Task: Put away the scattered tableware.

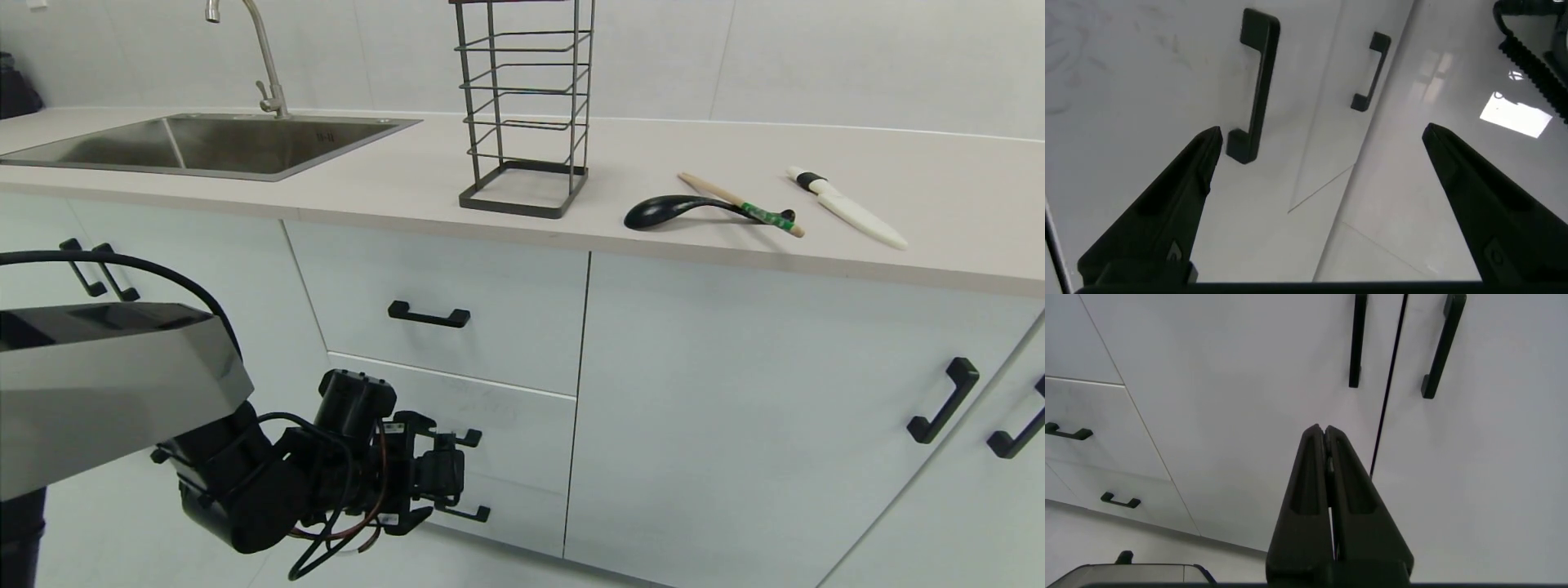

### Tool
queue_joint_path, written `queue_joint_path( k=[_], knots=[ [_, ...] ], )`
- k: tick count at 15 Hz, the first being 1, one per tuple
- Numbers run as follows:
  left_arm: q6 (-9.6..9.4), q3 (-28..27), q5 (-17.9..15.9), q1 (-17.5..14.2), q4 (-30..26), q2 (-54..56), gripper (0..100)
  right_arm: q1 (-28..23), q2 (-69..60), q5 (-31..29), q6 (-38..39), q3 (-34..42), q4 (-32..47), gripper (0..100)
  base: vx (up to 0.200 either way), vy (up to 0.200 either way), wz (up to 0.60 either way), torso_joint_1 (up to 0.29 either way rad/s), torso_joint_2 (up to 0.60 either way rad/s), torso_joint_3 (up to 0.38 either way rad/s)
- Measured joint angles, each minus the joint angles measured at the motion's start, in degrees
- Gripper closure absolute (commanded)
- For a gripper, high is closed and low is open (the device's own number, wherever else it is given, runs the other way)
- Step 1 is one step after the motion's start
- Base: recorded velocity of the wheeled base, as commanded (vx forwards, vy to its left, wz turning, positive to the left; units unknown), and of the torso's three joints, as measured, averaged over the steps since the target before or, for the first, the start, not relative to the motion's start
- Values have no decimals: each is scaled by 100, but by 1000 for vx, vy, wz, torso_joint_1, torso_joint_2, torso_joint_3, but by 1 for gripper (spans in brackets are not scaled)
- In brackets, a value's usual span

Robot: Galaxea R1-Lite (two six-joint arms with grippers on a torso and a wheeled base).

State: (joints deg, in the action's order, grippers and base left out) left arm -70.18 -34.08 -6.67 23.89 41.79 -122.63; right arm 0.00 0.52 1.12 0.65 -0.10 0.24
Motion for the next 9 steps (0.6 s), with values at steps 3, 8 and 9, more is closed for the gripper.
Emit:
queue_joint_path(
  k=[3,8,9],
  knots=[
    [2,-227,0,-41,-7,-221,0,0,0,0,6,0,2,100,0,0,0,0,0,0],
    [4,-524,-96,-57,0,-552,0,0,0,0,6,0,2,100,0,0,0,0,0,0],
    [4,-535,-96,-55,0,-592,0,0,0,0,6,0,2,100,0,0,0,0,0,0]
  ],
)
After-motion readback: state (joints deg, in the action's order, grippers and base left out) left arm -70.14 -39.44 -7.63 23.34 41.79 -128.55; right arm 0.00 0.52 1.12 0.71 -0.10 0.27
